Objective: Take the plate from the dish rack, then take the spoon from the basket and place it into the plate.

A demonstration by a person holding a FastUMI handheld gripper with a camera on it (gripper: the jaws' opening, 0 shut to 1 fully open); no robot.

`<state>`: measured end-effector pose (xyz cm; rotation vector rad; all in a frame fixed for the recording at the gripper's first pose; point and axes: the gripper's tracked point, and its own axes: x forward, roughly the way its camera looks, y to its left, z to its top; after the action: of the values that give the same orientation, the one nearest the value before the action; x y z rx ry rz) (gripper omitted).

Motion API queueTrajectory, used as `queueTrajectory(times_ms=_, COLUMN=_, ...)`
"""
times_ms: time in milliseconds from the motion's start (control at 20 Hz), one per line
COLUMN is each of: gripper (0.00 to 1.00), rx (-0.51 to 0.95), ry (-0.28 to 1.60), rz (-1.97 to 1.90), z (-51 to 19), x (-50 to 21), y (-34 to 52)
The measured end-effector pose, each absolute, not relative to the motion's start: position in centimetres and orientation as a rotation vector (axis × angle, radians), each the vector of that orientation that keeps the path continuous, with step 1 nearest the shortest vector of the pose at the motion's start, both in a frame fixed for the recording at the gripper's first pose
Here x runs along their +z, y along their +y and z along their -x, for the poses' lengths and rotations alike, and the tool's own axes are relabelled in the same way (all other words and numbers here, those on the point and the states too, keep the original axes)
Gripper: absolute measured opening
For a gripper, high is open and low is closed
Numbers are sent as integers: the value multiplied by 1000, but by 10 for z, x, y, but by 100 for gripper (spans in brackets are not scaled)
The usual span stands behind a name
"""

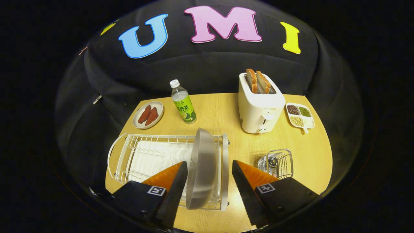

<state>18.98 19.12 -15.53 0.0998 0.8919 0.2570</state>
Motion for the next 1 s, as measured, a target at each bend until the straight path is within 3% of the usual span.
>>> queueTrajectory(times_ms=50, gripper=76, rx=255, ry=906, rz=-94, z=-190, x=-161, y=193)
queueTrajectory(times_ms=100, gripper=72, rx=256, ry=929, rz=-98, z=-189, x=-167, y=196)
queueTrajectory(times_ms=200, gripper=50, rx=263, ry=957, rz=-99, z=-188, x=-177, y=202)
queueTrajectory(times_ms=400, gripper=35, rx=203, ry=947, rz=-98, z=-188, x=-170, y=197)
queueTrajectory(times_ms=550, gripper=28, rx=158, ry=926, rz=-57, z=-188, x=-168, y=201)
queueTrajectory(times_ms=1000, gripper=28, rx=121, ry=864, rz=80, z=-201, x=-141, y=202)
